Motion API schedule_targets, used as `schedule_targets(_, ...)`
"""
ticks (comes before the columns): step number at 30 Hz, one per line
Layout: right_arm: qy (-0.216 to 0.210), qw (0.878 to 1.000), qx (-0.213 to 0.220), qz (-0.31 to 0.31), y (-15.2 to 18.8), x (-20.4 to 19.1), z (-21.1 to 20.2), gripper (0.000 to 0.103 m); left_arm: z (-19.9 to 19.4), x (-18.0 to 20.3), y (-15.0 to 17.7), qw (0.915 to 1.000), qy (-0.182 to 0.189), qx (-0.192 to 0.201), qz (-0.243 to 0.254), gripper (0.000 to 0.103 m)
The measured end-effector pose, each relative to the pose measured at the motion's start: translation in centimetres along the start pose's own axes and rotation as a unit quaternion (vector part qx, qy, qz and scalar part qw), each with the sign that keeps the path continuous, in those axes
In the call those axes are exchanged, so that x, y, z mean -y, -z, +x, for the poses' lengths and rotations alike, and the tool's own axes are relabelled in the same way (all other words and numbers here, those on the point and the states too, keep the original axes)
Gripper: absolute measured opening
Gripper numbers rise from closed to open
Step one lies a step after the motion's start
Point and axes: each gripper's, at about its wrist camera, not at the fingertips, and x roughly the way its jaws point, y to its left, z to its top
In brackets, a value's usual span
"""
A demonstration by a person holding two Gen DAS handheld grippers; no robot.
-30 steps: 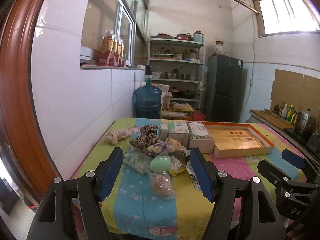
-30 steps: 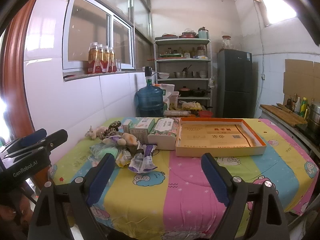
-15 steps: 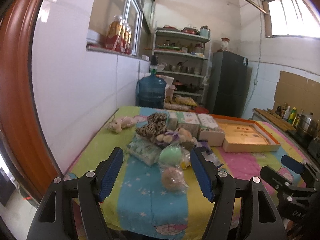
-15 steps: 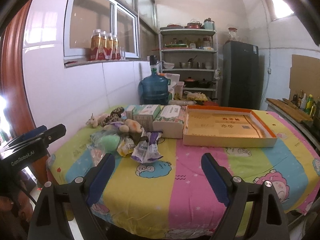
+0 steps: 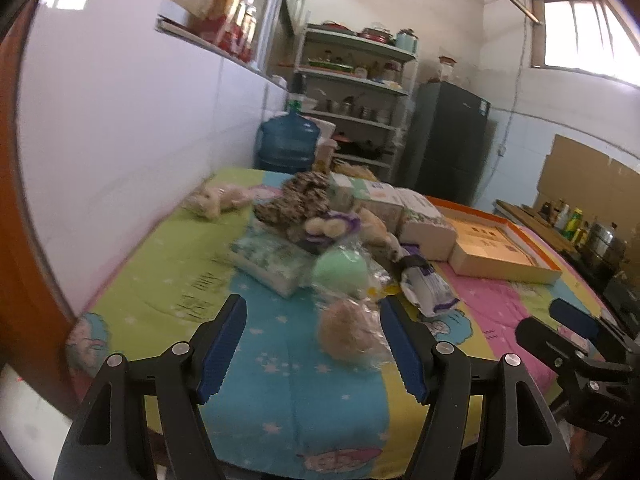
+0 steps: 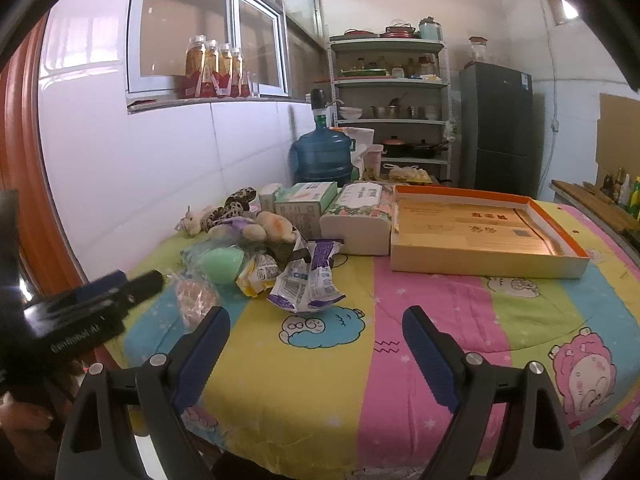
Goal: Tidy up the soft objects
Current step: 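Grasp the bagged bread roll with the left gripper while the right grasps the snack packet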
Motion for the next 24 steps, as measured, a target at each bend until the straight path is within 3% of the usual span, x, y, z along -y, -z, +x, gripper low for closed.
schedule_targets(5, 0.009, 1.0, 0.015, 0.002, 0.0, 1.1, 0.1, 0.089, 2.0, 1.3, 0.3, 0.9995, 0.024, -0.019, -0.001, 0.071)
schedule_targets(12, 0.005, 1.0, 0.002, 0.011, -0.1, 2.3, 1.3, 0.089, 4.7, 1.7, 1.0, 0.9986, 0.008, -0.053, -0.007, 0.071)
schedule_targets(14, -0.002, 1.0, -0.008, 0.015, -0.2, 2.6, 2.0, 0.089, 5.3, 1.4, 1.2, 0.9982, 0.011, -0.057, -0.015, 0.065)
schedule_targets(17, -0.012, 1.0, -0.02, 0.014, -0.5, 2.6, 3.3, 0.089, 5.6, 1.1, 1.4, 0.9982, 0.024, -0.051, -0.022, 0.051)
schedule_targets(24, -0.05, 0.997, -0.061, 0.009, -2.2, 1.8, 7.7, 0.086, 4.7, 0.0, 1.3, 0.9994, 0.016, -0.024, -0.021, 0.05)
